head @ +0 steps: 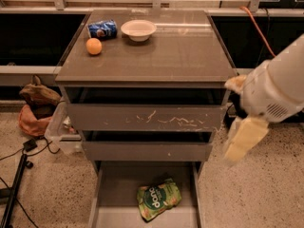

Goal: Pick green rice chip bag from bottom drawer and place on counter

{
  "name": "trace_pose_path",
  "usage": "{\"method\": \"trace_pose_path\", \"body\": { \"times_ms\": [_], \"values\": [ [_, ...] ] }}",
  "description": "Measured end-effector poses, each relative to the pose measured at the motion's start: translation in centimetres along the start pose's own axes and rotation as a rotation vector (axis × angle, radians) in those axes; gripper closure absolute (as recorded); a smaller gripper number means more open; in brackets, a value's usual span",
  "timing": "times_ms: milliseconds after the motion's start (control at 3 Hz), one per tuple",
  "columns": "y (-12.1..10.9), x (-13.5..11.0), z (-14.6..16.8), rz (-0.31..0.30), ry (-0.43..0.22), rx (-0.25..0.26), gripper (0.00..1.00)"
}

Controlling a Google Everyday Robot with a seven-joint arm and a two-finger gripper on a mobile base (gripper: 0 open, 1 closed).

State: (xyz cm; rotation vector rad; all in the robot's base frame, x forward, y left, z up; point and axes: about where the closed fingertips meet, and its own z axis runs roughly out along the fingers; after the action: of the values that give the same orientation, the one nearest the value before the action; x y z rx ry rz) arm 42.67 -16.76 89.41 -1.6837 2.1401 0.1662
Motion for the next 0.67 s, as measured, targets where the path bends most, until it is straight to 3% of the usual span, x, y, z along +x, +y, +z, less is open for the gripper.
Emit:
{"method": "trace_pose_path", "body": {
  "times_ms": [333, 667],
  "values": [
    [2.08, -1.10, 7.68, 0.024, -0.104, -0.023, 0.00],
    [2.08, -1.10, 7.68, 0.024, -0.104, -0.023, 0.00]
  ]
}}
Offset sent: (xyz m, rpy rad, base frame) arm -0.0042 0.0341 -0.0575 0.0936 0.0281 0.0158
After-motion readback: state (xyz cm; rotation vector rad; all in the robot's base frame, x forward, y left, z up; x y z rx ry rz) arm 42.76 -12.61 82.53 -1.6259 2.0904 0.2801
